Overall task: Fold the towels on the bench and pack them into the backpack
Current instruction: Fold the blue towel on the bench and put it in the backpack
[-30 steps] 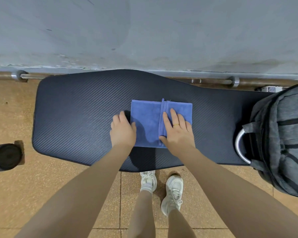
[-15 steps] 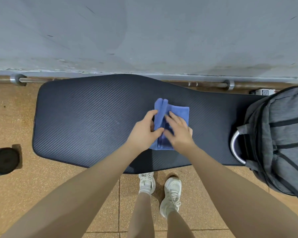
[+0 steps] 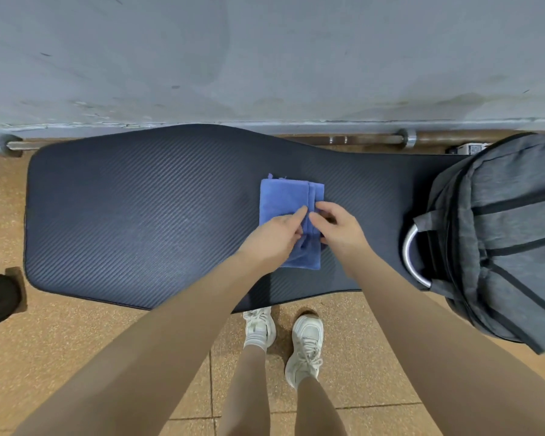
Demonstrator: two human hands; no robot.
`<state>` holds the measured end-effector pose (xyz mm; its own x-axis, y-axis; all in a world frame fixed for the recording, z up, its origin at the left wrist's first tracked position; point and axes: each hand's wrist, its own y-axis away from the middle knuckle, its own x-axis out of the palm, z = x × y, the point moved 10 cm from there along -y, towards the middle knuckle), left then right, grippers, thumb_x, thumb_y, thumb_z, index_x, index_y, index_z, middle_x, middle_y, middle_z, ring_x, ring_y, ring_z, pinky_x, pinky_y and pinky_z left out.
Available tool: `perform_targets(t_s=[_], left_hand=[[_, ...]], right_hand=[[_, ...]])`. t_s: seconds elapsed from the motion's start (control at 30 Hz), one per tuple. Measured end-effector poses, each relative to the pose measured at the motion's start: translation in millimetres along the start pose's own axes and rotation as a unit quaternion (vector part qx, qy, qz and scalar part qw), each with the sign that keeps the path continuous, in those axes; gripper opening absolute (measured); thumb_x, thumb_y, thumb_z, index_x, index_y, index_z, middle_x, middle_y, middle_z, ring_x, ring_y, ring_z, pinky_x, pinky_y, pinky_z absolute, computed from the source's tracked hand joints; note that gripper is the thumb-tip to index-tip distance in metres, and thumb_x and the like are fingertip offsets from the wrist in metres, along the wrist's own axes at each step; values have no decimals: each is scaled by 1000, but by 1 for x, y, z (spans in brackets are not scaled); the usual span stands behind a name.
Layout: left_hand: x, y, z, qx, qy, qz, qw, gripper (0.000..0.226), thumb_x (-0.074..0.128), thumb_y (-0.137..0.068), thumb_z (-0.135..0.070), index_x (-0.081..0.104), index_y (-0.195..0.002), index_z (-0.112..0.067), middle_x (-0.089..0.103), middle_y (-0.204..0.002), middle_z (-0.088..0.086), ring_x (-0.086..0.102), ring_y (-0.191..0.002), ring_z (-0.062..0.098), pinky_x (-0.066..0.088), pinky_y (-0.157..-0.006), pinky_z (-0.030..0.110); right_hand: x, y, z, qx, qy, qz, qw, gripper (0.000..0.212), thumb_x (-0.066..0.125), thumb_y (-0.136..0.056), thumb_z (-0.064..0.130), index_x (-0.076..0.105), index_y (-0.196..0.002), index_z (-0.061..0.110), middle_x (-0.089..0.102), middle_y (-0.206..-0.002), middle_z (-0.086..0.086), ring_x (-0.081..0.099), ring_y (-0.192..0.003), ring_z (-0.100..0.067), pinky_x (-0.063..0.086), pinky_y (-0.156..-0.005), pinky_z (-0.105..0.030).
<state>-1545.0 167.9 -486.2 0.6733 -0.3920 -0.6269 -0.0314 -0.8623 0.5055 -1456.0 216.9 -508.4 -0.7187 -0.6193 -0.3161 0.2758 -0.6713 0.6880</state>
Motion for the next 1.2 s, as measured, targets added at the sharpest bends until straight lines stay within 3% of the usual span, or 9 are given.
perform_targets(t_s=[0.13,0.33,0.47,0.6,0.73,0.87,0.97,1.07,1.2], left_hand=[[6,2,2,57,-199,-40,977,80,76,-60,-49,56,-122,-2,54,-127,23,58,-109,40,49,-86,47],[23,-15,12,22,-266,7,964,128,40,-42,-85,34,-135,3,43,-140,19,44,-128,32,24,-111,43],[32,-22,15,-37,-271,20,962,142,58,-38,-85,8,-145,-5,17,-154,15,20,-141,30,9,-115,43],[26,-22,5,-41,-283,62,956,140,63,-53,-77,-19,-143,-7,-21,-153,11,-14,-143,27,-7,-115,41],[5,-14,-16,-45,-273,109,955,128,49,-61,-83,-14,-145,-11,-15,-155,13,-5,-144,30,3,-116,43],[-11,-17,-76,23,-248,68,966,93,40,-82,-68,4,-148,-12,2,-156,10,12,-142,28,17,-113,40],[1,-33,-121,53,-180,68,980,68,42,-93,-46,18,-146,-12,12,-154,9,19,-139,28,27,-109,40],[31,-47,-152,50,-75,123,988,60,43,-96,-29,14,-147,-15,10,-155,7,21,-138,29,30,-109,39],[49,-59,-187,92,-99,74,988,61,37,-97,-13,6,-148,-24,5,-156,2,26,-134,30,37,-101,41]], right_hand=[[3,-1,3,-62,133,0,989,50,64,-84,14,46,-131,15,42,-110,-2,45,-95,-13,39,-85,-25],[1,-5,-3,-54,140,12,989,57,65,-81,7,45,-134,17,46,-123,-10,46,-97,-13,40,-89,-24],[0,-5,-3,-46,162,34,985,57,59,-86,9,39,-139,20,45,-130,-6,47,-104,-11,34,-84,-17],[-16,18,10,-44,176,62,981,60,52,-92,12,26,-145,21,44,-137,-5,49,-117,-20,38,-92,-23],[-91,50,23,-47,202,-43,977,37,46,-95,14,47,-132,14,47,-134,-4,51,-115,-19,35,-89,-20],[-167,81,8,-26,336,-160,928,30,45,-94,17,54,-122,9,49,-130,-9,49,-114,-27,42,-92,-36],[-199,97,-21,18,414,-204,887,53,54,-90,37,39,-135,13,35,-144,-8,36,-129,-29,33,-104,-42],[-202,96,-56,19,424,-176,888,97,67,-74,53,15,-148,16,17,-155,-7,22,-140,-30,22,-111,-51],[-201,86,-99,37,465,-183,866,105,70,-77,36,-7,-147,22,-3,-158,-8,10,-145,-25,22,-110,-53]])
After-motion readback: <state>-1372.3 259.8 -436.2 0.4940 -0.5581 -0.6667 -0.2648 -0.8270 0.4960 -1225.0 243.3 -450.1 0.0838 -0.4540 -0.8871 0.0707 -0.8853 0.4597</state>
